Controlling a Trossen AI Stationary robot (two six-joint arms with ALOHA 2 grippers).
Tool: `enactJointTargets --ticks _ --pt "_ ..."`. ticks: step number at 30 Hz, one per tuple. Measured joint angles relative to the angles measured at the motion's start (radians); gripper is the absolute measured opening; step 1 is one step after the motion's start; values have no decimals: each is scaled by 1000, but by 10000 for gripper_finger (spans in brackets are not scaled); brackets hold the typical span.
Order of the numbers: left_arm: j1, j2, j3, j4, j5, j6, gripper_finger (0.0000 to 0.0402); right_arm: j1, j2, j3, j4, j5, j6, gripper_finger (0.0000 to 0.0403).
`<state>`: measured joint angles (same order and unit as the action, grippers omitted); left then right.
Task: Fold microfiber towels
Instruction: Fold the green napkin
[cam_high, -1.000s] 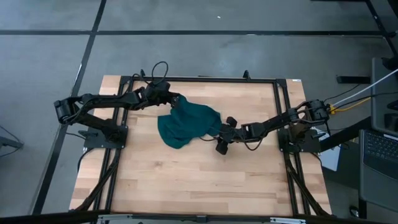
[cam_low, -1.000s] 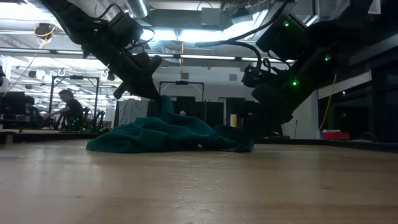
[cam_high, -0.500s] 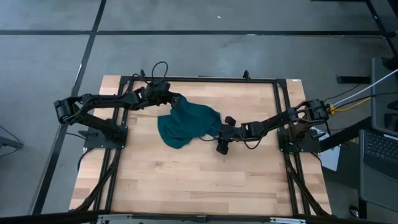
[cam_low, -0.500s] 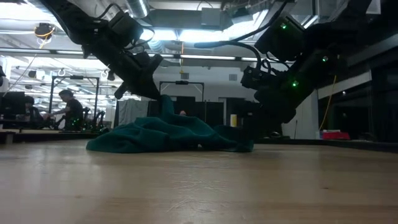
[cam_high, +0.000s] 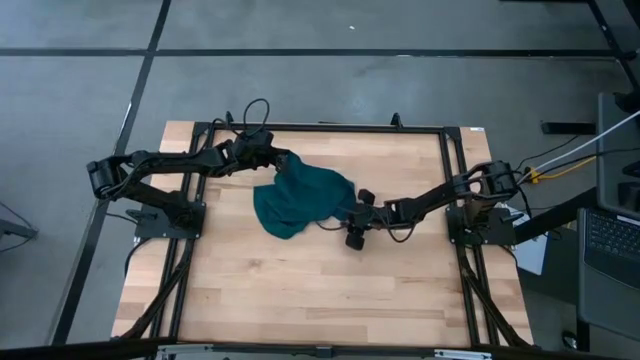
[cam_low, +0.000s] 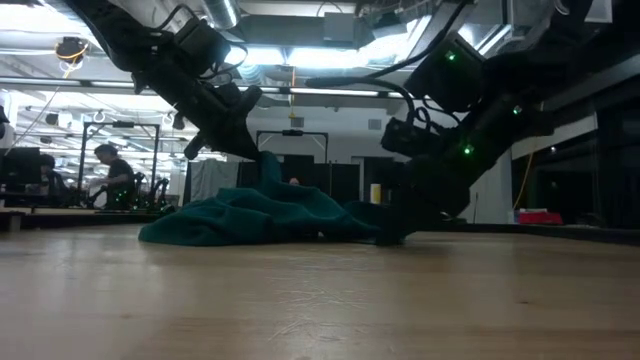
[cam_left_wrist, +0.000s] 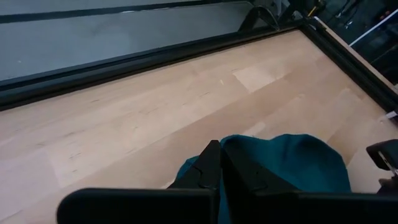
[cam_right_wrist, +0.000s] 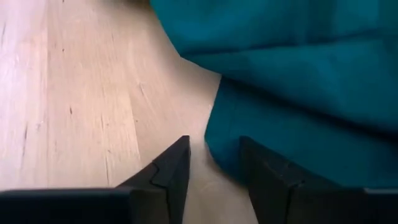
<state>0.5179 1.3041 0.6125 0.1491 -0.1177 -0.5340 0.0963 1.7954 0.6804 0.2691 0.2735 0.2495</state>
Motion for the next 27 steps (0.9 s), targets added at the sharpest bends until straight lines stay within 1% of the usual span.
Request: enactJointTargets --ticks 2,5,6,9,12,14,17,18,19,21,24,27 --pt "0 0 0 -4 -1 -4 2 0 0 2 -18 5 4 94" --pt "0 -5 0 -16 -21 -17 2 1 -1 3 -53 17 3 23" --pt "1 -10 0 -27 -37 -19 2 4 -2 4 -65 26 6 13" --pt "4 -49 0 -87 -102 -21 2 11 -11 6 -120 69 70 11" --pt "23 -135 0 -194 -158 -18 2 33 -71 1 -253 131 106 6" --pt "36 -209 0 -236 -181 -2 2 48 -151 -12 -404 215 126 5" --pt "60 -316 2 -265 -199 5 2 45 -299 -2 -509 350 156 3" --pt "68 -335 2 -269 -196 8 2 37 -345 -2 -545 375 152 3" --pt "77 -348 2 -271 -181 13 2 27 -382 -6 -570 391 123 3" --pt "91 -350 2 -246 -134 11 2 -12 -455 -6 -565 420 42 2" --pt "103 -305 2 -95 -91 -3 2 -101 -544 19 -581 467 -96 2" --pt "132 -238 56 22 -91 -8 2 -209 -620 89 -602 502 -316 1"
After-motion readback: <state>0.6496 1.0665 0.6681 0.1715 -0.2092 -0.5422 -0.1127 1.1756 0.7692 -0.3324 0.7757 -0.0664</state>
